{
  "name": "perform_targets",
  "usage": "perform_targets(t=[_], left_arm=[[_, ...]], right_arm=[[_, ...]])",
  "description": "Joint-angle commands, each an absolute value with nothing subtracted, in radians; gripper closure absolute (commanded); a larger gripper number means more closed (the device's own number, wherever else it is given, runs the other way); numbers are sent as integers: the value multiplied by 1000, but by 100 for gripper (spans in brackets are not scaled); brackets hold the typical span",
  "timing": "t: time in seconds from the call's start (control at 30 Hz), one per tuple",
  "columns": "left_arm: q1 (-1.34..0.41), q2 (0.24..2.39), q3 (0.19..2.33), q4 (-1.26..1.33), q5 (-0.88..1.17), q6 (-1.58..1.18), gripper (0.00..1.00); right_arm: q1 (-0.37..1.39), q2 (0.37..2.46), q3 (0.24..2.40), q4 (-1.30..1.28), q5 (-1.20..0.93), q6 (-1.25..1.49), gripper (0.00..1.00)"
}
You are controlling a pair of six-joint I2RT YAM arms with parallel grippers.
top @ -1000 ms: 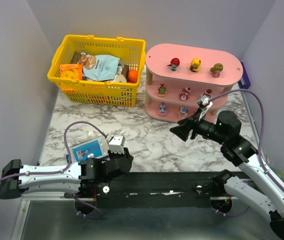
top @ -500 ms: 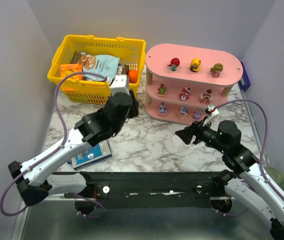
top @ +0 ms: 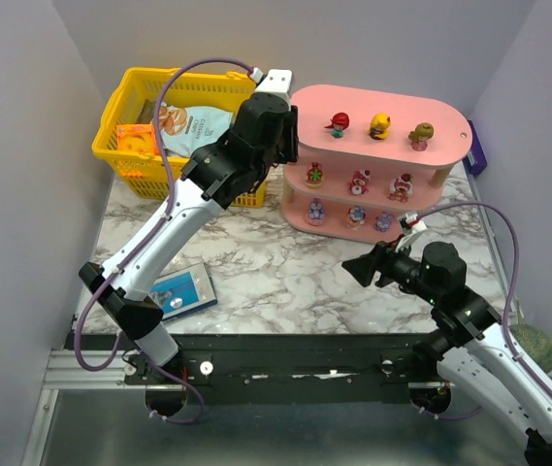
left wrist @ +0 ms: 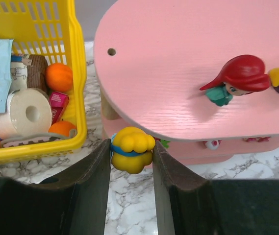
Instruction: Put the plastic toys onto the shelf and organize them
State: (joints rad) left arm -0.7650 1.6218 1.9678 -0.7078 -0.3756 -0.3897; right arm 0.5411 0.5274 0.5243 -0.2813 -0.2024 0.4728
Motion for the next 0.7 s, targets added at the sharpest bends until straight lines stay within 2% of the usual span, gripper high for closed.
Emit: perform_targets(t=[0.0, 0.2, 0.43, 0.67], left_arm=[[-764, 1640, 2068, -784, -311, -344, 86], [-764, 1647, 2109, -778, -284, -334, 87], [-761, 1761, 2294, -830, -288, -330, 87], [-742, 1848, 2358, -842, -285, -367, 87]], right_arm=[[535, 505, 505, -284, -198, 483, 29], [535, 520, 494, -268, -204, 483, 29], [535, 532, 476, -249, -213, 495, 29], [535, 528, 468, -250, -212, 489, 29]])
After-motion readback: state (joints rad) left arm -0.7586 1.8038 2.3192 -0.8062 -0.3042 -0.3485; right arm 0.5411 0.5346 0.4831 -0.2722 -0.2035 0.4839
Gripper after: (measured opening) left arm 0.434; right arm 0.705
